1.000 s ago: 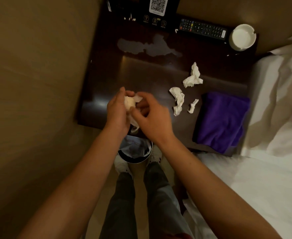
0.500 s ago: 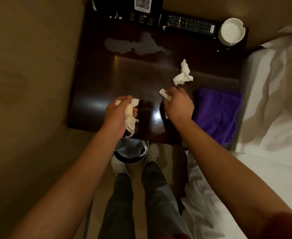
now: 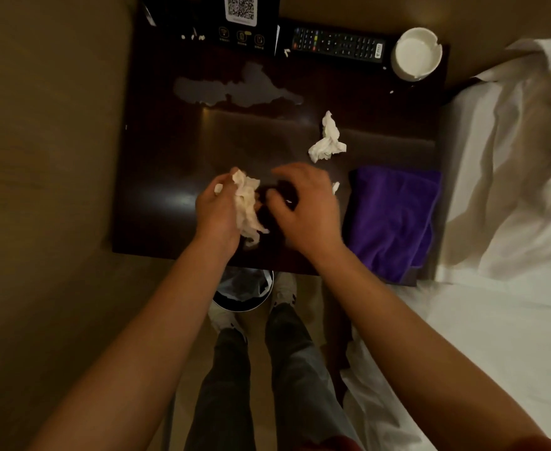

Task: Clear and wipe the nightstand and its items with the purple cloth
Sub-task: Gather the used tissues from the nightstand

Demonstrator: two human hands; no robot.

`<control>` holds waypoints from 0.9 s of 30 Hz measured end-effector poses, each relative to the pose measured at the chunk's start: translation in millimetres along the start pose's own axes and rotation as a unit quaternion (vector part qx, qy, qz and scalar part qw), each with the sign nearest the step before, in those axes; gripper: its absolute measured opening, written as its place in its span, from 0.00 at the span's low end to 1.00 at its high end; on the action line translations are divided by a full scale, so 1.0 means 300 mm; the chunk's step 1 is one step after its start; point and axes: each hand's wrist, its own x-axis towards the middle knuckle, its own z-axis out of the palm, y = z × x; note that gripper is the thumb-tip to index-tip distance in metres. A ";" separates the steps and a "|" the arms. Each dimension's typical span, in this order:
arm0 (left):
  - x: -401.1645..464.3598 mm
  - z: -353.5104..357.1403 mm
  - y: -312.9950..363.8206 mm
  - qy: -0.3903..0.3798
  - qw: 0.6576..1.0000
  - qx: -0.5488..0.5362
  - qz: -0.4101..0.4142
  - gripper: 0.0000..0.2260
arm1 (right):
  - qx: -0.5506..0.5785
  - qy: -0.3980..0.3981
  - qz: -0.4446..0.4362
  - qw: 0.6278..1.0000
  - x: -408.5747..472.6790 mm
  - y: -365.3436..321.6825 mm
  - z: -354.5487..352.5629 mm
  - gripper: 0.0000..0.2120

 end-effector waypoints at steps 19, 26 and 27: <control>-0.014 -0.015 0.027 -0.006 0.999 0.037 -0.014 0.07 | -0.124 -0.036 0.134 0.982 0.293 0.170 -0.106 0.28; 0.001 -0.060 0.019 0.005 0.999 0.045 -0.012 0.07 | -0.209 -0.070 0.142 0.965 0.324 0.216 -0.058 0.16; 0.003 -0.067 0.017 0.007 0.999 0.042 -0.015 0.08 | -0.207 -0.069 0.142 0.965 0.325 0.220 -0.058 0.13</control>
